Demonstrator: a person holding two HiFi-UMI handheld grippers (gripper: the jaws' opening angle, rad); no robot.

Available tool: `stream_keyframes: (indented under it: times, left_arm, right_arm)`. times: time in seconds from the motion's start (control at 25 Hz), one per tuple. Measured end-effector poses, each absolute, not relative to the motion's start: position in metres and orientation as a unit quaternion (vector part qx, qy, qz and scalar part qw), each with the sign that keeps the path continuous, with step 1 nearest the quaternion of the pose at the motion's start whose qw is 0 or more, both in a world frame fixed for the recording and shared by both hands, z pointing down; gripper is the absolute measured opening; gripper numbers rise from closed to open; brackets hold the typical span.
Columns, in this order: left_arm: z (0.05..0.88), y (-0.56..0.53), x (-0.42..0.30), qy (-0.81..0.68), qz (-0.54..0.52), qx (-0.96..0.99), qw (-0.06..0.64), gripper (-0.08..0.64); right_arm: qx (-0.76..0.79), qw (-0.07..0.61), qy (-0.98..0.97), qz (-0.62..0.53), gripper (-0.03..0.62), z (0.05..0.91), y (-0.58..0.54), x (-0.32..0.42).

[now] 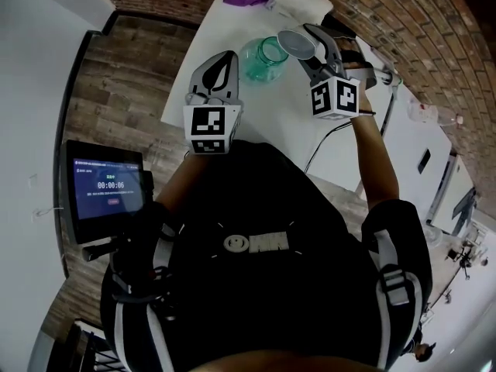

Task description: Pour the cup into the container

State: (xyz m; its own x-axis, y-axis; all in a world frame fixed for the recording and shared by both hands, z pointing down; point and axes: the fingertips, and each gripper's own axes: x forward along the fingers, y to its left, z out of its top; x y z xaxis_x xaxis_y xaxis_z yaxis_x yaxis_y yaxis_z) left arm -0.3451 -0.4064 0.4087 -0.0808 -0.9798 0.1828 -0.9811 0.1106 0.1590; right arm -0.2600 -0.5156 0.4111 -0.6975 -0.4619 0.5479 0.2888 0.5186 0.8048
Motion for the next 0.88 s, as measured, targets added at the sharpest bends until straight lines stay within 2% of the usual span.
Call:
stream_keyframes:
  times: [0.36,0.88]
  left_arm:
    - [0.4056,-0.4071,-0.3452,-0.736,-0.001,0.667,0.116,-0.002]
    - [0.4058,-0.407,-0.3456,-0.737,-0.007,0.666,0.117,-0.002]
  right_arm:
    - [0.046,0.388,-0.732,-0.558,0.268,0.4072,-0.5091,-0.2638]
    - [0.047,0.393,-0.696,-0.599,0.269,0.4028,-0.5091,-0.2631]
